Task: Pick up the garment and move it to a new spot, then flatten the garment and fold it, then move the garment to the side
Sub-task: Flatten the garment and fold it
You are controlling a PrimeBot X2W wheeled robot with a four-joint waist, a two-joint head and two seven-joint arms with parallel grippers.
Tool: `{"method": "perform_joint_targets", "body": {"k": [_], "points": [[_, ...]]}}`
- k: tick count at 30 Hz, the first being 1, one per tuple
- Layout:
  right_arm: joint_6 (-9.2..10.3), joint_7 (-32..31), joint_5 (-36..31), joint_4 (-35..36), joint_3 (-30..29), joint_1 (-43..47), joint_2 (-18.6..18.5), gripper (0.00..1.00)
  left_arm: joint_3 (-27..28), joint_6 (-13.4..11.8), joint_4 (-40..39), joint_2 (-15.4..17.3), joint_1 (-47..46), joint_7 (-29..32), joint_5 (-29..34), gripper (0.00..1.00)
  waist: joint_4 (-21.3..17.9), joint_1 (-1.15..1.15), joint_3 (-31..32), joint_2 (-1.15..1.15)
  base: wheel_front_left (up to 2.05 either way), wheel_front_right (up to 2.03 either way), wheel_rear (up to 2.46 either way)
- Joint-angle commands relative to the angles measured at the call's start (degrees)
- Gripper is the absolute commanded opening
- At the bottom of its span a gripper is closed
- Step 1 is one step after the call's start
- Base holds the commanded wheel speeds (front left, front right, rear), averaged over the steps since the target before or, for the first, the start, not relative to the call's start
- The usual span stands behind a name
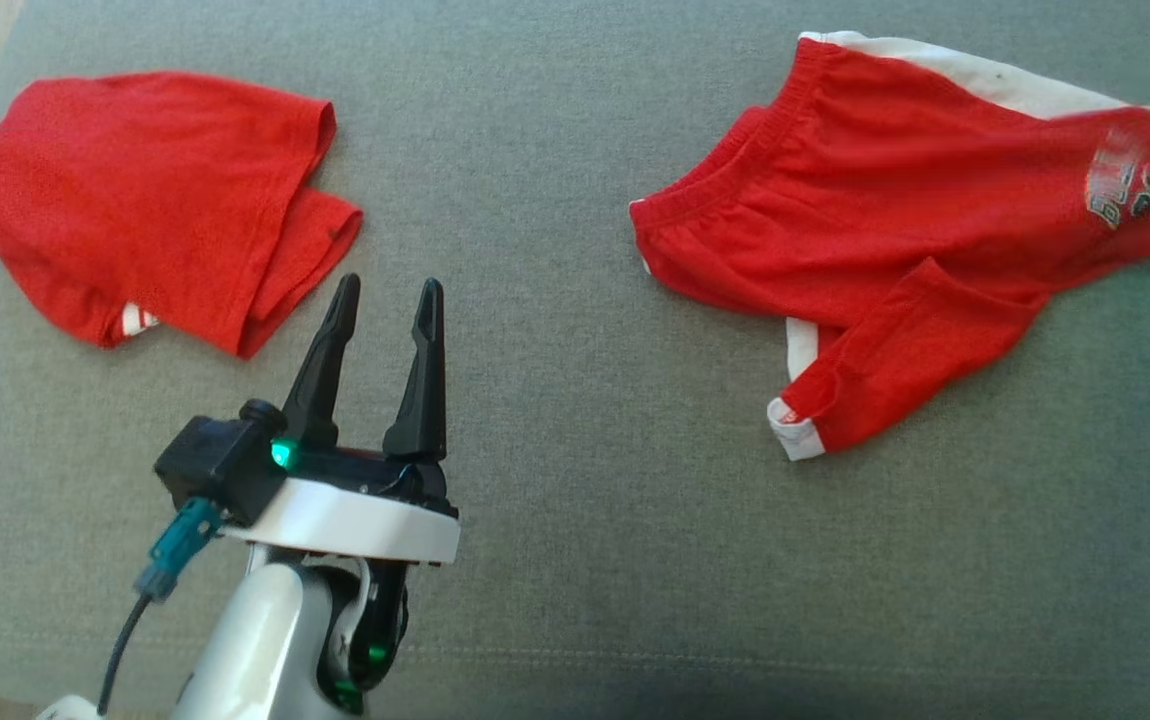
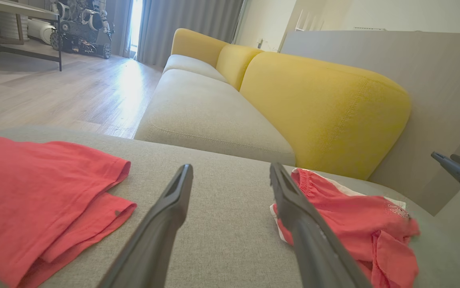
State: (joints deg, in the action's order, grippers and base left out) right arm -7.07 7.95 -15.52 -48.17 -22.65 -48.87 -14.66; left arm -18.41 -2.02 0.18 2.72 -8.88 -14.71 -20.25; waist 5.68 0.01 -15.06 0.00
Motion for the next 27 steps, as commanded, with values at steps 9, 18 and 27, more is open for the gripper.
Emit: {"method": "perform_joint_targets", "body": {"k": [9, 18, 27], "points": [[-0.42, 5.1, -1.3, 2.8, 1.6, 0.5, 5.8, 1.00, 2.3, -0.3, -1.3, 0.2, -1.3, -0.3, 0.7, 1.00, -2.2, -0.01, 3.7, 0.00, 0.00, 0.00, 0.00], [-0.42, 6.8, 6.4, 11.8, 12.4, 9.6, 9.7, 1.00, 3.0, -0.5, -1.6, 0.2, 0.6, -0.3, 1.1, 1.00, -4.9, -0.01, 7.4, 0.00, 0.00, 0.00, 0.00], [-0.42, 7.0, 13.9, 33.2, 24.5, 31.2, 11.4, 1.00, 3.0, -1.2, -2.5, 0.2, 2.5, -0.3, -0.1, 1.00, -7.8, -0.01, 8.8, 0.00, 0.00, 0.00, 0.00]]}}
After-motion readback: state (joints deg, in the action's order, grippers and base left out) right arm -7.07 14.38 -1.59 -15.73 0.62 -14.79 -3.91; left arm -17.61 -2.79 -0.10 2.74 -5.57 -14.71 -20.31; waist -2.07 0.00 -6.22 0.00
